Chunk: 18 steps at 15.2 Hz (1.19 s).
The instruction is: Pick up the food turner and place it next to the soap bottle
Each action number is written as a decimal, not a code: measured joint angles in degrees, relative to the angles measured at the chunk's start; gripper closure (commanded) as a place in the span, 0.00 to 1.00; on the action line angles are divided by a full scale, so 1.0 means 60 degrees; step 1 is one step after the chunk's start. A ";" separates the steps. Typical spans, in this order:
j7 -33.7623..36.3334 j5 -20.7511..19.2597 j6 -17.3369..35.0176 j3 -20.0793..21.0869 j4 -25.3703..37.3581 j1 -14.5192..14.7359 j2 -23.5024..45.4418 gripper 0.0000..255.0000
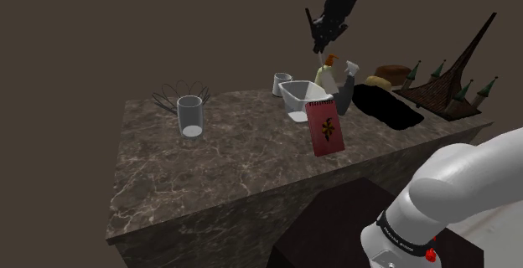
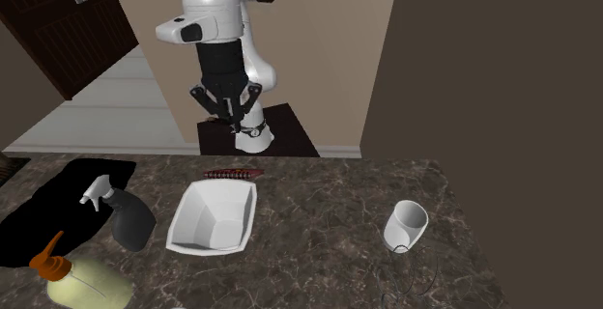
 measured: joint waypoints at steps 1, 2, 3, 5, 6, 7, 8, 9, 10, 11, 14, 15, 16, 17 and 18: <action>-0.0220 -0.0032 -0.0013 -0.0175 -0.0054 -0.0061 -0.0076 1.00; -0.0463 -0.0073 0.0003 -0.0372 -0.0114 -0.0130 -0.0127 1.00; -0.0684 -0.0113 -0.0050 -0.0546 -0.0142 -0.0194 -0.0211 1.00; -0.1063 -0.0188 -0.0071 -0.0846 -0.0212 -0.0301 -0.0320 1.00; -0.1305 -0.0239 -0.0108 -0.1043 -0.0286 -0.0375 -0.0438 1.00; -0.1582 -0.0290 -0.0151 -0.1270 -0.0215 -0.0448 -0.0425 1.00; -0.1836 -0.0342 -0.0199 -0.1473 -0.0201 -0.0518 -0.0471 1.00; -0.2087 -0.0388 -0.0179 -0.1682 -0.0196 -0.0583 -0.0460 1.00; -0.2313 -0.0445 -0.0150 -0.1866 -0.0306 -0.0654 -0.0552 1.00; -0.2576 -0.0500 -0.0141 -0.2087 -0.0304 -0.0724 -0.0555 1.00; -0.3260 -0.0624 -0.0244 -0.2647 -0.0131 -0.0891 -0.0526 1.00; -0.3448 -0.0653 -0.0274 -0.2801 -0.0052 -0.0930 -0.0490 1.00; -0.3676 -0.0688 -0.0287 -0.2994 0.0022 -0.0978 -0.0441 1.00; -0.3968 -0.0732 -0.0278 -0.3245 0.0068 -0.1043 -0.0402 1.00; -0.4168 -0.0748 -0.0280 -0.3415 0.0160 -0.1073 -0.0326 1.00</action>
